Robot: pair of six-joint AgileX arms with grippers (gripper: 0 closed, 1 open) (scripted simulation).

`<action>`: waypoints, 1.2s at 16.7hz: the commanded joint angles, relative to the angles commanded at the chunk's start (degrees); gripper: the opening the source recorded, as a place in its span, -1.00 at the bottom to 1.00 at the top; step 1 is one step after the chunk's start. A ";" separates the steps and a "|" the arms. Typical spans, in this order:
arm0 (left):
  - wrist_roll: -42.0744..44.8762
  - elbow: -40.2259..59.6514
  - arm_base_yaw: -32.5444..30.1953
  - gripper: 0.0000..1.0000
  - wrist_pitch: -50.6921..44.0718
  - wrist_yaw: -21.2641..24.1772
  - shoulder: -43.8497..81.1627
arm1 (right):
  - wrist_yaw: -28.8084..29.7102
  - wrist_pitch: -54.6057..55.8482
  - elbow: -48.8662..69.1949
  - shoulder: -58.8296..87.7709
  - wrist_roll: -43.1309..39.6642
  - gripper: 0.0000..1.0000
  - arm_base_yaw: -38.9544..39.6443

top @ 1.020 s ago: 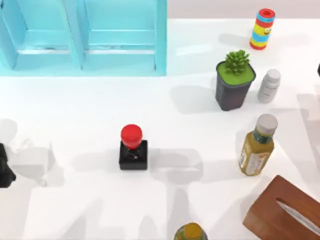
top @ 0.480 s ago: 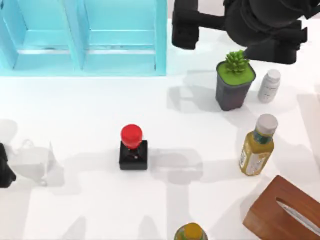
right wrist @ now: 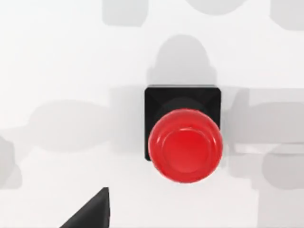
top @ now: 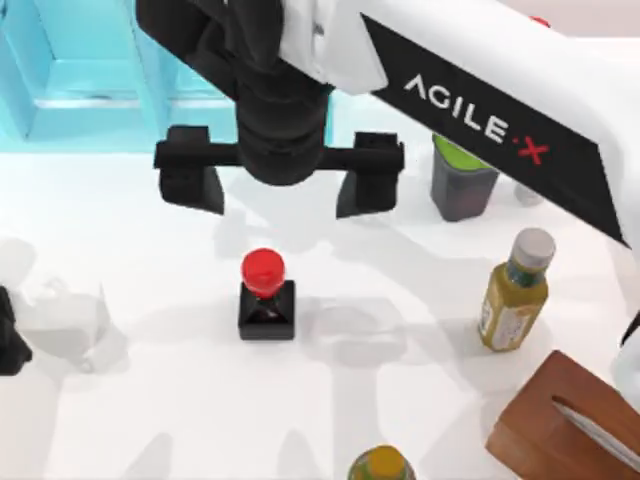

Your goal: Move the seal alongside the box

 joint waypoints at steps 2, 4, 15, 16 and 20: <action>0.00 0.00 0.00 1.00 0.00 0.00 0.00 | 0.38 -2.91 4.89 4.74 1.80 1.00 1.71; 0.00 0.00 0.00 1.00 0.00 0.00 0.00 | 0.56 -4.36 7.33 7.14 2.69 1.00 2.57; 0.00 0.00 0.00 1.00 0.00 0.00 0.00 | 0.51 2.14 0.93 7.35 2.10 1.00 1.99; 0.00 0.00 0.00 1.00 0.00 0.00 0.00 | 0.47 4.99 -1.90 7.31 1.91 1.00 1.79; 0.00 0.00 0.00 1.00 0.00 0.00 0.00 | 0.40 15.80 -12.41 7.45 1.25 1.00 1.14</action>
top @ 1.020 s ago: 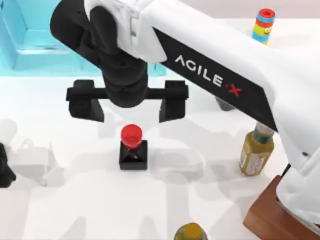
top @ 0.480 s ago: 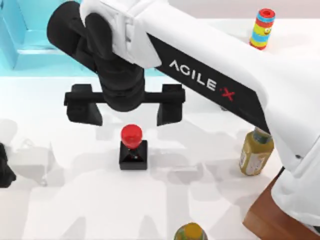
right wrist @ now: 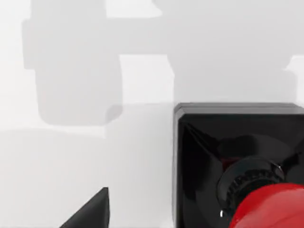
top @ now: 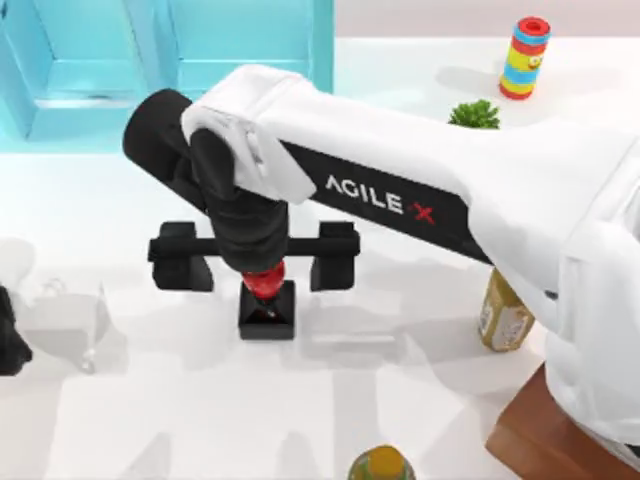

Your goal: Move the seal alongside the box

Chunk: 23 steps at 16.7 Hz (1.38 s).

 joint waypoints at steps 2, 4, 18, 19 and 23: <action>0.00 0.00 0.00 1.00 0.00 0.00 0.00 | -0.02 2.18 -2.15 0.08 -0.16 1.00 -0.17; 0.00 0.00 0.00 1.00 0.00 0.00 0.00 | -0.02 2.37 -2.34 0.09 -0.18 1.00 -0.18; 0.00 0.00 0.00 1.00 0.00 0.00 0.00 | -0.02 2.37 -2.34 0.09 -0.18 -0.81 -0.18; 0.00 0.00 0.00 1.00 0.00 0.00 0.00 | -0.02 2.37 -2.34 0.09 -0.18 -0.96 -0.18; 0.00 0.00 0.00 1.00 0.00 0.00 0.00 | -0.02 2.37 -2.34 0.09 -0.18 -1.00 -0.18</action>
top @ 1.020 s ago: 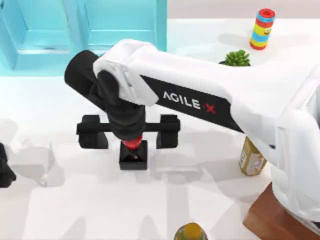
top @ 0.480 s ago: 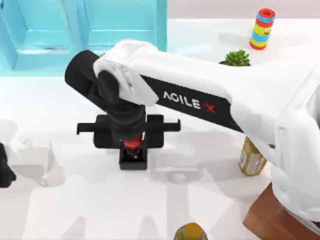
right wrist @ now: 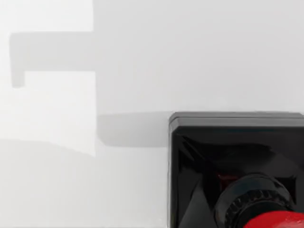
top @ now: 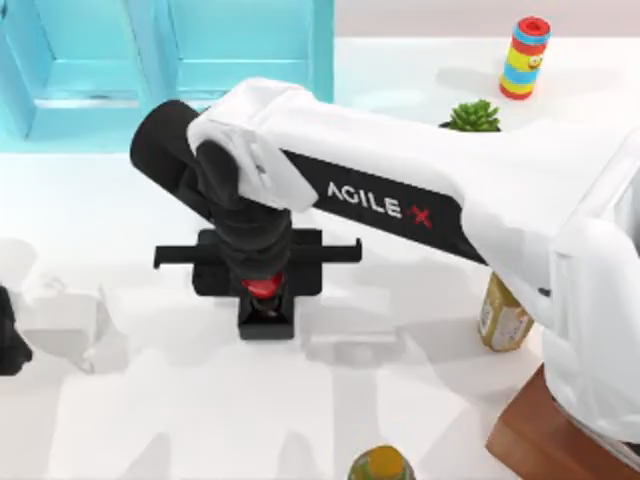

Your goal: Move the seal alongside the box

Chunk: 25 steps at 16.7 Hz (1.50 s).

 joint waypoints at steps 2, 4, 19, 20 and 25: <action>0.00 0.00 0.00 1.00 0.00 0.00 0.00 | 0.00 0.00 0.00 0.00 0.00 -1.00 0.00; 0.00 0.00 0.00 1.00 0.00 0.00 0.00 | 0.00 0.00 0.00 0.00 0.00 -1.00 0.00; 0.00 0.00 0.00 1.00 0.00 0.00 0.00 | -0.09 -11.46 11.81 0.14 -0.03 -1.00 0.09; 0.00 0.00 0.00 1.00 0.00 0.00 0.00 | -0.37 -11.26 11.21 -0.46 -0.68 -1.00 -0.39; 0.00 0.00 0.00 1.00 0.00 0.00 0.00 | -2.65 -9.21 0.97 -10.90 -11.26 -1.00 -10.49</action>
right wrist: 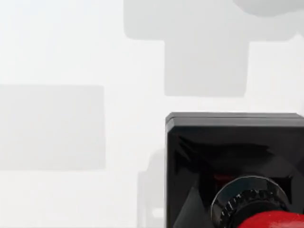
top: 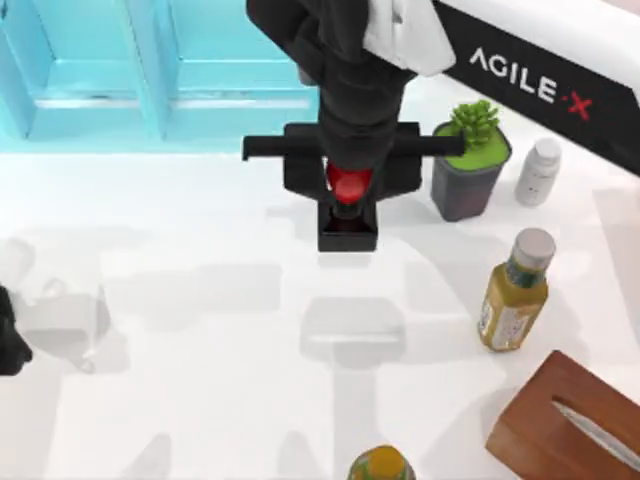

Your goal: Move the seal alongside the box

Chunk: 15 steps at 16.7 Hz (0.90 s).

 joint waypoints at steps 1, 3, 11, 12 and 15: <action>0.00 0.00 0.00 1.00 0.00 0.00 0.00 | -0.23 0.42 -2.97 -2.97 -2.52 -1.00 -3.03; 0.00 0.00 0.00 1.00 0.00 0.00 0.00 | -0.70 1.41 -9.89 -9.86 -8.17 -1.00 -9.31; 0.00 0.00 0.00 1.00 0.00 0.00 0.00 | -5.44 4.35 -36.88 -34.53 -31.72 -1.00 -33.42; 0.00 0.00 0.00 1.00 0.00 0.00 0.00 | -5.98 4.65 -38.24 -35.84 -33.16 -1.00 -34.49; 0.00 0.00 0.00 1.00 0.00 0.00 0.00 | -6.40 4.93 -39.28 -36.84 -34.31 -1.00 -35.13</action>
